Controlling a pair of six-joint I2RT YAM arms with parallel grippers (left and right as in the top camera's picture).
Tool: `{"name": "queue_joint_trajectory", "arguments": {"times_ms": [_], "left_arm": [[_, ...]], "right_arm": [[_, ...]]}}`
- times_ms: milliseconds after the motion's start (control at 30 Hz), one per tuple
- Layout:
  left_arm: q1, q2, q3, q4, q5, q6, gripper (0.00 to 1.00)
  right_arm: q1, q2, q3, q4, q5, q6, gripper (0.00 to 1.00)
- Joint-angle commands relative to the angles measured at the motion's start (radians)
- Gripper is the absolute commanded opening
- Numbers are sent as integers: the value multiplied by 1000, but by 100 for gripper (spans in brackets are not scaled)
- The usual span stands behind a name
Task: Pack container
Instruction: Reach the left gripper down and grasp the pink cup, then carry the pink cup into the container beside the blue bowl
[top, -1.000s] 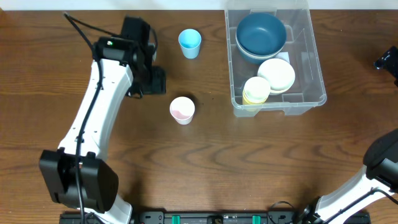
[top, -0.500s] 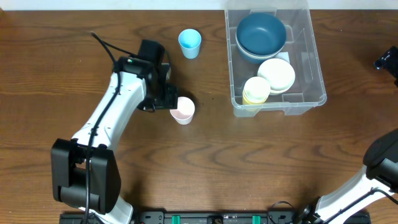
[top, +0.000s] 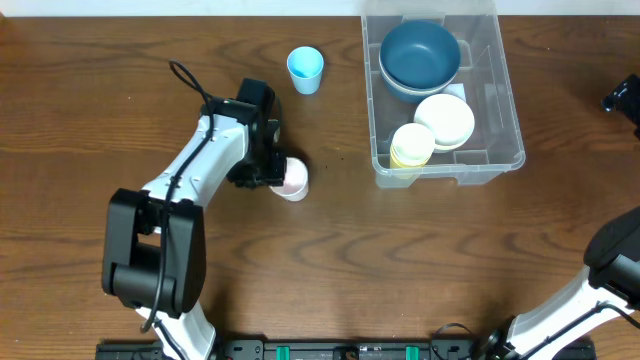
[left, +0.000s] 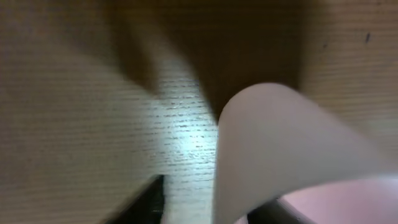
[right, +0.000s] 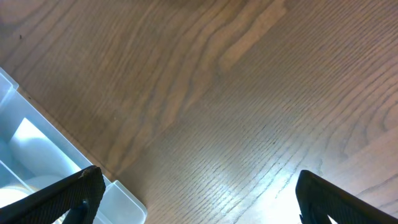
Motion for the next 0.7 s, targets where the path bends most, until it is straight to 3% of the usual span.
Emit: {"name": "queue_joint_trajectory", "arguments": {"times_ms": [0,33,200,433,567,667], "left_arm": [[1,8,-5,8,2,-1,11],[2,8,-5,13,2,-1,6],[1,5,64,3,3,0,6],[-3,-33,470,-134,6,11,6],[-55,-39,669,-120,24,32,6],[-138,-36,688,-50,14,60,6]], "right_arm": [[-3,-13,0,-1,-4,10,99],[-3,-13,0,-1,-4,10,99],[-3,-13,0,-1,-4,10,99],[-3,-13,0,-1,-4,10,99],[-3,-13,0,-1,-4,10,99],[-3,-13,0,-1,-4,10,99]]}}
